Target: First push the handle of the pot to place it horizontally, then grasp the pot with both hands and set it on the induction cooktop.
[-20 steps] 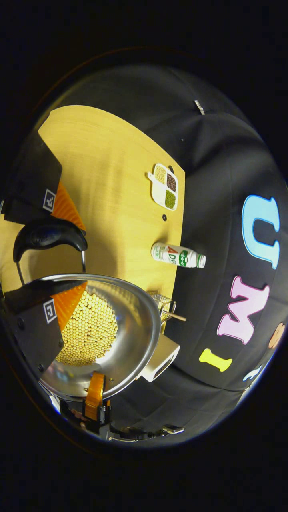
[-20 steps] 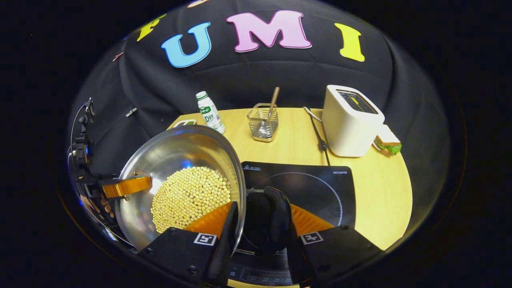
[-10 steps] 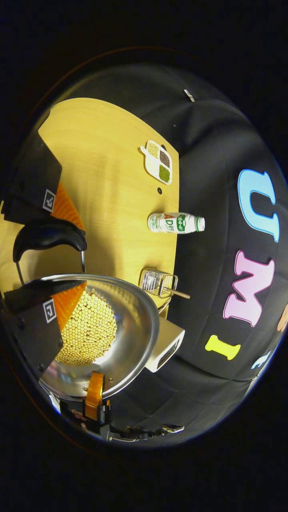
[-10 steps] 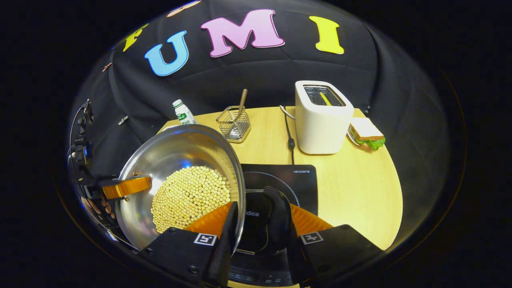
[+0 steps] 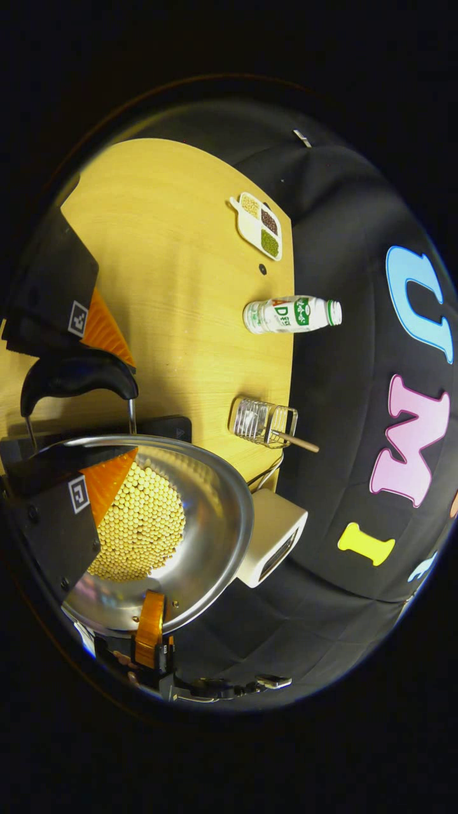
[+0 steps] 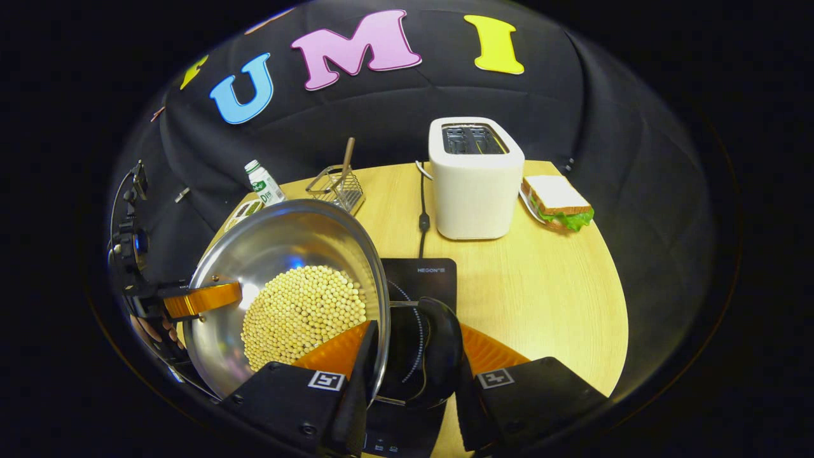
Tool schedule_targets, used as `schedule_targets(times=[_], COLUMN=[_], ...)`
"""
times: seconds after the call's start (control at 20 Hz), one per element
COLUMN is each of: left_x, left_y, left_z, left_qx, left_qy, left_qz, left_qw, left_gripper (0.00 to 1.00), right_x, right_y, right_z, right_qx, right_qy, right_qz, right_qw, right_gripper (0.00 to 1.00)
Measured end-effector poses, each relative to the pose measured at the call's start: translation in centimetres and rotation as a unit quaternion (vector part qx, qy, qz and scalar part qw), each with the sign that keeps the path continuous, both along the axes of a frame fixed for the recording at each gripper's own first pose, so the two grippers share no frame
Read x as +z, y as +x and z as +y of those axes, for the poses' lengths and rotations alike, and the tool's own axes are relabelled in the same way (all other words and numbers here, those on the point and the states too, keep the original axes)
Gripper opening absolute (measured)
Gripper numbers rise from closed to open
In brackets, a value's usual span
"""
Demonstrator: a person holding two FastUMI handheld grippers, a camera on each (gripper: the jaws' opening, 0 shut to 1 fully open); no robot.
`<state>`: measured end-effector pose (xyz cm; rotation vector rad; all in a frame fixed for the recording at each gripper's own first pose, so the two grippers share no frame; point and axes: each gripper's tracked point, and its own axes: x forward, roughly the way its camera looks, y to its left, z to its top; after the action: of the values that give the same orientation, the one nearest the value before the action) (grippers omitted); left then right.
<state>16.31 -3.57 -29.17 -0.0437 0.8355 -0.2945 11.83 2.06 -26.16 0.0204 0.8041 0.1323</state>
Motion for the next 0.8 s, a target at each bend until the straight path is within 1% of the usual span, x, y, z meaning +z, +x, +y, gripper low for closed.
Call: schedule_targets(times=[0.05, 0.1, 0.15, 0.35, 0.4, 0.5, 0.55, 0.6, 0.65, 0.7, 0.75, 0.8], left_x=[-0.4, -1.0, -1.2, -2.3, -2.7, -3.1, -3.3, -3.7, -4.0, -4.1, -4.4, -4.4], left_y=[0.1, 0.1, 0.3, 0.4, 0.5, 0.7, 0.8, 0.9, 0.8, 0.7, 0.4, 0.5], left_z=[-0.4, -0.7, -1.0, -2.1, -2.4, -2.7, -2.7, -2.7, -2.7, -2.7, -2.7, -2.8], left_qx=[-0.001, -0.001, 0.001, -0.002, -0.003, -0.009, -0.010, -0.010, -0.009, -0.005, 0.000, 0.003], left_qy=[-0.001, -0.004, -0.006, -0.005, -0.003, 0.002, 0.003, 0.004, 0.001, -0.005, -0.013, -0.016], left_qz=[0.005, 0.009, 0.012, 0.019, 0.021, 0.023, 0.022, 0.023, 0.023, 0.021, 0.027, 0.028], left_qw=[1.000, 1.000, 1.000, 1.000, 1.000, 1.000, 1.000, 1.000, 1.000, 1.000, 1.000, 0.999], left_gripper=[0.64, 0.64, 0.64, 0.64, 0.64, 0.64, 0.64, 0.64, 0.64, 0.64, 0.64, 0.65], right_x=[-0.3, -0.5, -0.7, -1.7, -2.0, -2.7, -3.1, -3.4, -3.7, -3.2, -3.4, -3.2], right_y=[0.1, 0.2, 0.3, 0.5, 0.6, 0.6, 0.6, 0.7, 0.6, 1.0, 1.0, 1.1], right_z=[-0.4, -0.8, -1.1, -2.3, -2.5, -2.9, -3.0, -3.1, -3.2, -3.1, -3.1, -3.1], right_qx=[-0.002, -0.004, -0.005, -0.013, -0.015, -0.021, -0.021, -0.020, -0.019, -0.018, -0.014, -0.012], right_qy=[0.000, 0.000, 0.000, 0.002, 0.003, 0.003, 0.003, 0.003, 0.002, 0.005, 0.003, 0.007], right_qz=[0.002, 0.005, 0.004, 0.009, 0.011, 0.019, 0.020, 0.021, 0.022, 0.008, 0.004, 0.003], right_qw=[1.000, 1.000, 1.000, 1.000, 1.000, 1.000, 1.000, 1.000, 1.000, 1.000, 1.000, 1.000], right_gripper=[0.60, 0.56, 0.60, 0.60, 0.56, 0.56, 0.60, 0.56, 0.60, 0.61, 0.57, 0.57])
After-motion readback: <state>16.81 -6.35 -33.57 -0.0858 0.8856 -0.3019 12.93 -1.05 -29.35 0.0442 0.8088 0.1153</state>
